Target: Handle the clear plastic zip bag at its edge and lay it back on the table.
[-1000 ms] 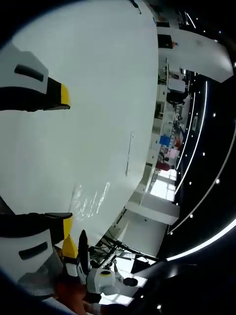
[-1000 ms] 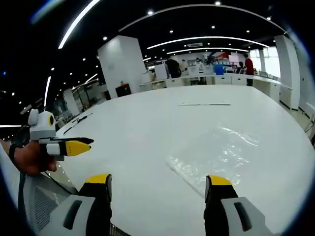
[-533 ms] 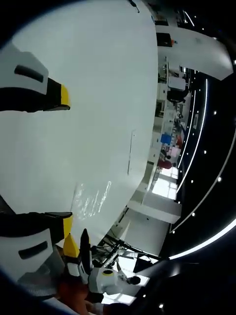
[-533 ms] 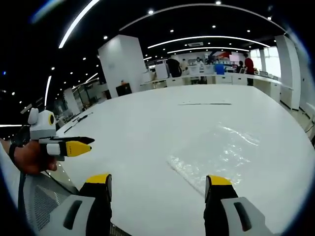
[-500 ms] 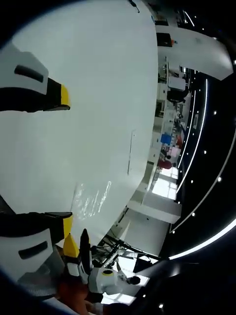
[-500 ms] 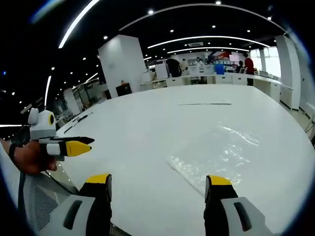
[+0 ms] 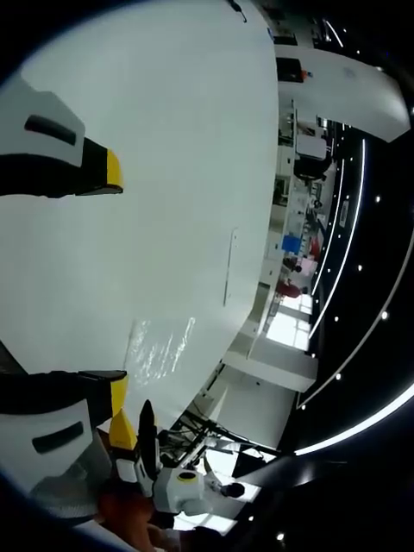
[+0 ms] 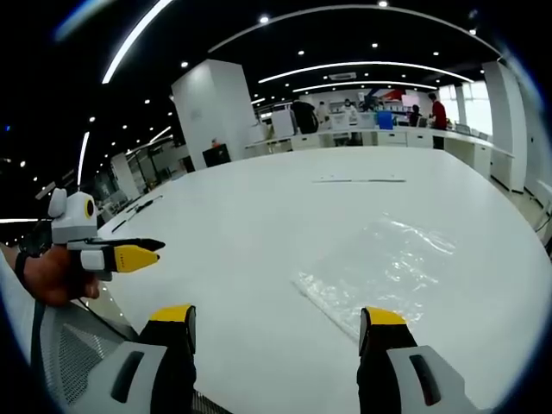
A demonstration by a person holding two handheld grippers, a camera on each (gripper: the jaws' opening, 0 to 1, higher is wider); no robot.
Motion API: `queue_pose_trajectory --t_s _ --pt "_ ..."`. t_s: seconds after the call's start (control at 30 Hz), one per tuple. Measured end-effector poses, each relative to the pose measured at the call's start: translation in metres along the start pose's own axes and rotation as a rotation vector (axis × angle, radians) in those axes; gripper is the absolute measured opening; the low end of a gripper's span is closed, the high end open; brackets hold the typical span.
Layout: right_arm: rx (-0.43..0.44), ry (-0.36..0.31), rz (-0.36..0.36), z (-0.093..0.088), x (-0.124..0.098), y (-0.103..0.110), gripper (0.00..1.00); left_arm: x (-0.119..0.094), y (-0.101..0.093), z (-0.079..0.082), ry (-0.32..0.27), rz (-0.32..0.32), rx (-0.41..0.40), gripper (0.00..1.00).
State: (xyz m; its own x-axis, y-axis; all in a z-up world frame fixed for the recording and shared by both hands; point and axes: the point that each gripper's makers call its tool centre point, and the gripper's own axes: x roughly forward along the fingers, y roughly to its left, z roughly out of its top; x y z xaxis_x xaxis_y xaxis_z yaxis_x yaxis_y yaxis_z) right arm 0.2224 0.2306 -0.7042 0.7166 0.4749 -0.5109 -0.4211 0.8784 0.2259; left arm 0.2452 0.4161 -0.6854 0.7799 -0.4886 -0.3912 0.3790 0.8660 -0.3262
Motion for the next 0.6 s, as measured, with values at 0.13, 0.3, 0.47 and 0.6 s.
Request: queue_pose_trajectory --t_s 0.13,0.3,0.47,0.6 --pt "-0.002 0.002 0.003 -0.0006 0.0006 0.0006 0.77 0.0003 -0.0017 -0.0006 0.003 -0.005 0.002 0.82" --pt "-0.002 0.005 0.003 -0.0015 0.0018 -0.0002 0.77 0.0001 -0.0016 -0.0009 0.006 -0.005 0.005 0.81" --pt "-0.004 0.007 0.005 -0.0019 0.0017 0.0002 0.77 0.0004 -0.0009 -0.0001 0.001 -0.005 0.001 0.81" --pt "-0.011 0.011 0.004 -0.0021 0.0008 0.0012 0.77 0.0006 -0.0034 -0.0009 0.006 -0.015 -0.001 0.81"
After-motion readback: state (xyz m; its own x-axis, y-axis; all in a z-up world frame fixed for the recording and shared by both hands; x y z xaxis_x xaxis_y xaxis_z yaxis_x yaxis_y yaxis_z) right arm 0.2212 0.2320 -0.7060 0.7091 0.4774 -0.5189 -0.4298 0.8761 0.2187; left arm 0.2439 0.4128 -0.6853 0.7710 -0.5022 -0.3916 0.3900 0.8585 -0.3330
